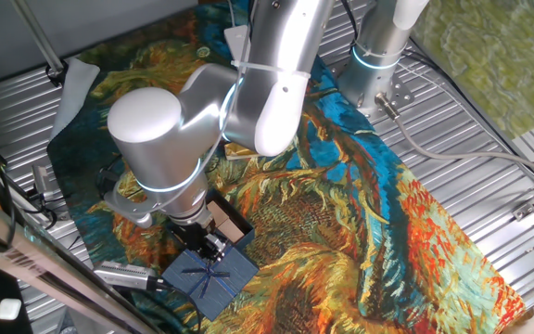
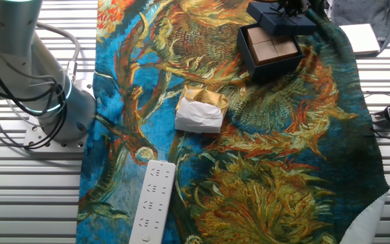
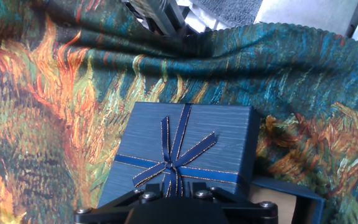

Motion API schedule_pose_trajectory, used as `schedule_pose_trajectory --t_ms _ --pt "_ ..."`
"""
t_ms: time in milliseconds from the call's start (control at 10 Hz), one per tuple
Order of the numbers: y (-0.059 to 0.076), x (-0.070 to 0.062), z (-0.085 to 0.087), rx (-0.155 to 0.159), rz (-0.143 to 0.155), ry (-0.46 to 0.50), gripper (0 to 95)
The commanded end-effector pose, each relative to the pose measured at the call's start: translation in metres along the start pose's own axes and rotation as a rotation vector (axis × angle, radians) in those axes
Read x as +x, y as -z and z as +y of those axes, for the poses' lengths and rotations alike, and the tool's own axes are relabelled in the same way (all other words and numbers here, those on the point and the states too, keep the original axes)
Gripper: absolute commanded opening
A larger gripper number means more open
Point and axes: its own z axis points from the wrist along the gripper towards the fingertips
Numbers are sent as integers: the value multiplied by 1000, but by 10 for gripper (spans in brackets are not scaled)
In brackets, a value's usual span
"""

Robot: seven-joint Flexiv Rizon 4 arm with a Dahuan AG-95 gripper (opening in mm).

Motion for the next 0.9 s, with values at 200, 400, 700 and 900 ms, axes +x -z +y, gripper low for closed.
schedule_pose_trajectory --t_ms 200,400,700,900 --pt "0 0 0 0 0 0 190" --pt "0 0 0 0 0 0 190" --pt "-4 13 -3 78 49 91 190" --pt "-1 14 -6 71 46 90 0"
